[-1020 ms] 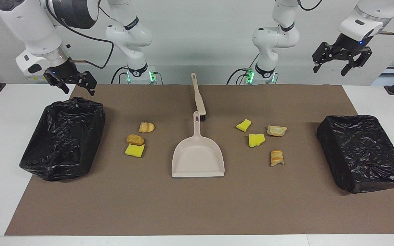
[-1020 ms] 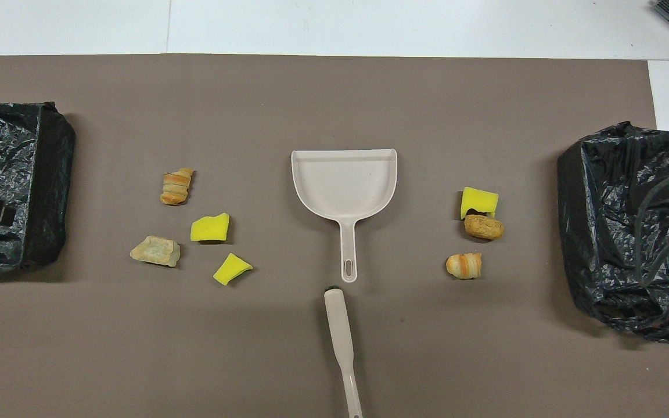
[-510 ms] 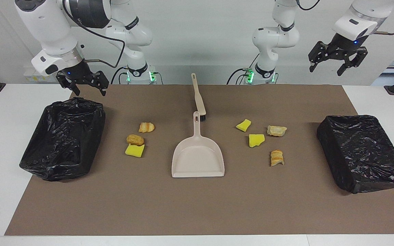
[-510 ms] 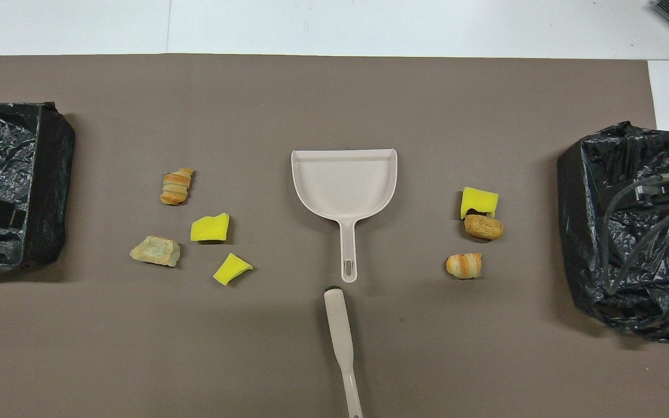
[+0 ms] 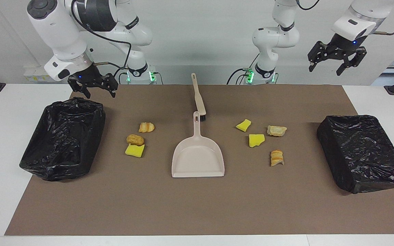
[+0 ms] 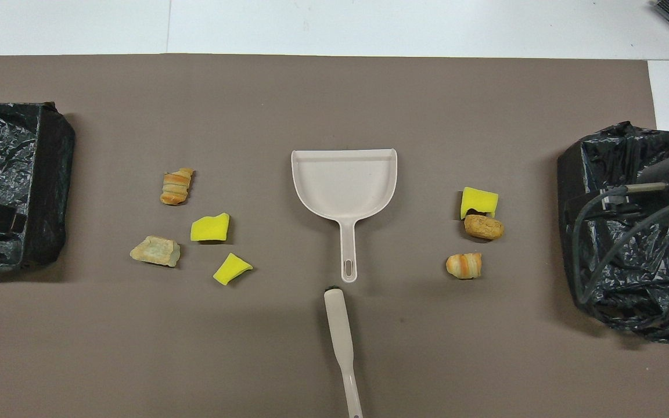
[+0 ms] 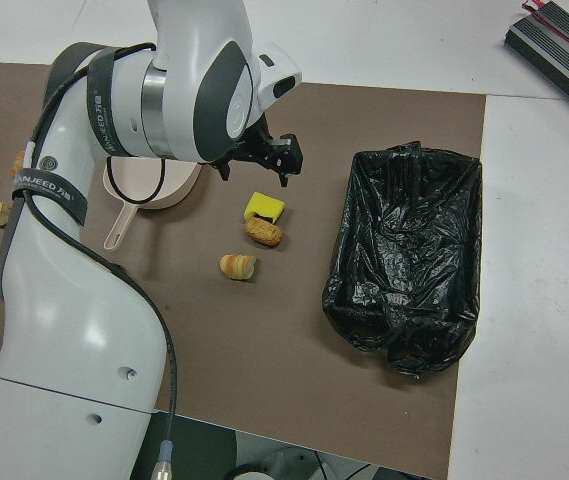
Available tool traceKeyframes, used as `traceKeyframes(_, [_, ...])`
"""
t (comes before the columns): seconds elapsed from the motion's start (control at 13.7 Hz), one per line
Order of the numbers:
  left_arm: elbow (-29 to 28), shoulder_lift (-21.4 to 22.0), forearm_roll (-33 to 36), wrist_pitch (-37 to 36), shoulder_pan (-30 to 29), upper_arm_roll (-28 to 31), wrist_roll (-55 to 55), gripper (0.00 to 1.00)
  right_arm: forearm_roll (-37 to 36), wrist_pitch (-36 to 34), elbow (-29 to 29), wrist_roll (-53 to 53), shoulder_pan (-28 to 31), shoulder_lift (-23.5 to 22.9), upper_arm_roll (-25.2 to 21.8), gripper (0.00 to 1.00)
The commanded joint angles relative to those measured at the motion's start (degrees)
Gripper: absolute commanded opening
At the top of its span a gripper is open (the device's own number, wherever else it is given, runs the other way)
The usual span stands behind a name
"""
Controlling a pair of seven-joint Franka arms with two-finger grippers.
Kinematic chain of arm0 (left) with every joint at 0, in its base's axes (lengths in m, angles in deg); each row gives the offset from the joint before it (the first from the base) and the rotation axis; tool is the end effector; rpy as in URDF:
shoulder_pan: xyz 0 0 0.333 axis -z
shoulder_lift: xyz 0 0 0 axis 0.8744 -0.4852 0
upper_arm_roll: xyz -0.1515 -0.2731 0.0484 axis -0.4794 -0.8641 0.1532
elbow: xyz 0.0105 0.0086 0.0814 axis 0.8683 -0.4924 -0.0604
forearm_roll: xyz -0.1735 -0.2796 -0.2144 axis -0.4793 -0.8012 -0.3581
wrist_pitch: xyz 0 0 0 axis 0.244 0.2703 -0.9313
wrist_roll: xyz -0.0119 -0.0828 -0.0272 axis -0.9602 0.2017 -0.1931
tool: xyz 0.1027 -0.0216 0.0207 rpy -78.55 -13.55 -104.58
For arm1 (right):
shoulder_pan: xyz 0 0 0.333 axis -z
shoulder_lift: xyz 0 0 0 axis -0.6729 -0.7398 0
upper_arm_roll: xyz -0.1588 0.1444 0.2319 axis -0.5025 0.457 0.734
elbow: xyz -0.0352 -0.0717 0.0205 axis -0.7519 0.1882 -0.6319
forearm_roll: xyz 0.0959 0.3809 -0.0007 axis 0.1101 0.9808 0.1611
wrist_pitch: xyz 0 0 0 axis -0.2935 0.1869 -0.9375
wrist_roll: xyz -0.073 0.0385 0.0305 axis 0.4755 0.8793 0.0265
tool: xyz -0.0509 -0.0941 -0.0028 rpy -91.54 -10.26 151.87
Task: Sweep and dump trash in bin
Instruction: 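Reach the right gripper to the beige dustpan handle and grasp it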
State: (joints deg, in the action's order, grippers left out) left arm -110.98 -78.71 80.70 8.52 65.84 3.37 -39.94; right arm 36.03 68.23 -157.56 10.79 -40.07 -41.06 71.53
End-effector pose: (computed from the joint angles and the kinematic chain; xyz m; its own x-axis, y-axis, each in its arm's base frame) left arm 0.5115 -0.0481 0.6993 0.9735 -0.2270 -0.0260 -0.2263 -0.9736 0.0300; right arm 0.5418 0.0155 0.5750 0.9957 0.0253 -0.0886 0.0191 -0.9974 -0.0698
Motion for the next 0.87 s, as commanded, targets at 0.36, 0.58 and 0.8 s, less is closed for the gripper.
traceKeyframes(0.36, [-2.3,1.7,0.1,0.8,0.1,-0.5,0.8,1.00,4.9,7.1,-4.4,-8.8,-10.6,-3.7,0.2,1.00])
traceKeyframes(0.58, [-2.5,1.8,0.1,0.8,0.1,-0.5,0.8,1.00,4.0,8.9,-1.3,-17.7,-15.7,-7.8,0.1,1.00])
traceKeyframes(0.8, [-3.2,2.2,-0.2,0.8,0.2,-0.5,0.7,1.00,4.0,13.3,-0.9,-23.3,-19.7,-10.8,0.1,1.00])
